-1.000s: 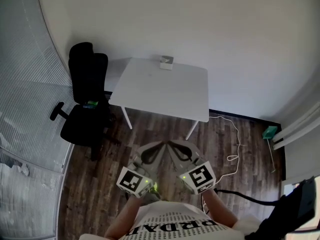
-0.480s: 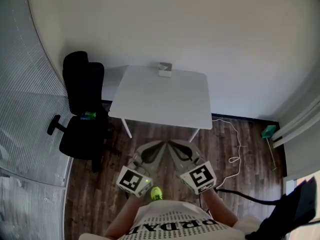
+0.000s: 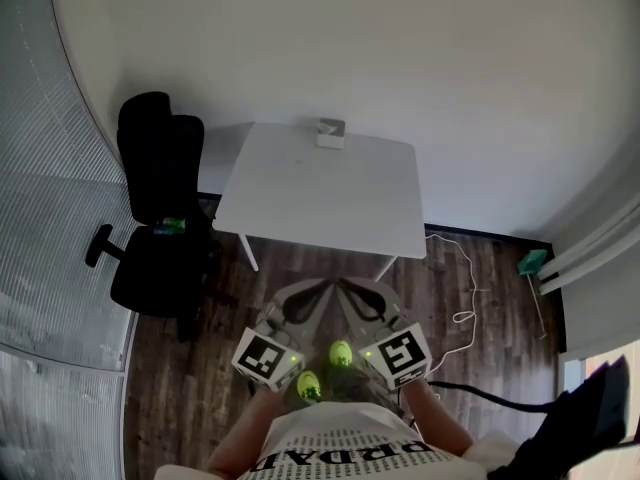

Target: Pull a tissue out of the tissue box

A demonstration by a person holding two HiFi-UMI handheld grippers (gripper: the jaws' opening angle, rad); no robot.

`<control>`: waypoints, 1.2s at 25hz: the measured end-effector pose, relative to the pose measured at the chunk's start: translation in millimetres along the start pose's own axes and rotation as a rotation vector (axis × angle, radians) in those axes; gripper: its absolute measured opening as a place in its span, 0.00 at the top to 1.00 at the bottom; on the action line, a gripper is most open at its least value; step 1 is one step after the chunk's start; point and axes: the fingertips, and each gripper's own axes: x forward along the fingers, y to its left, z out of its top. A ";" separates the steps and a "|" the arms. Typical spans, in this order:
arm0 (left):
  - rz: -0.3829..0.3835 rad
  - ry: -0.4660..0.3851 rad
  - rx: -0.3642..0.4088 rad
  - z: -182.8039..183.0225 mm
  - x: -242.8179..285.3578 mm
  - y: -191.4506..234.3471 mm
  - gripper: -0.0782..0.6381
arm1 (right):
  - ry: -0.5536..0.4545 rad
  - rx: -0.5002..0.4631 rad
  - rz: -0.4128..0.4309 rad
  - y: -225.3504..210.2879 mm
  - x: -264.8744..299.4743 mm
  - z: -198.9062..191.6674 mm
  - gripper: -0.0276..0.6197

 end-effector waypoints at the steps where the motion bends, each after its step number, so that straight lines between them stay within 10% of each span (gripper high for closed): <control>1: 0.001 0.004 -0.006 -2.8 2.3 2.3 0.90 | 0.002 0.005 0.000 -2.3 2.0 -2.2 0.94; 12: 0.028 0.019 0.000 -12.6 31.4 35.3 0.90 | -0.002 0.035 0.033 -36.5 41.2 -19.9 0.92; 30: 0.077 0.094 0.002 -29.5 204.5 134.3 0.90 | -0.009 0.099 0.094 -212.5 130.1 -32.1 0.92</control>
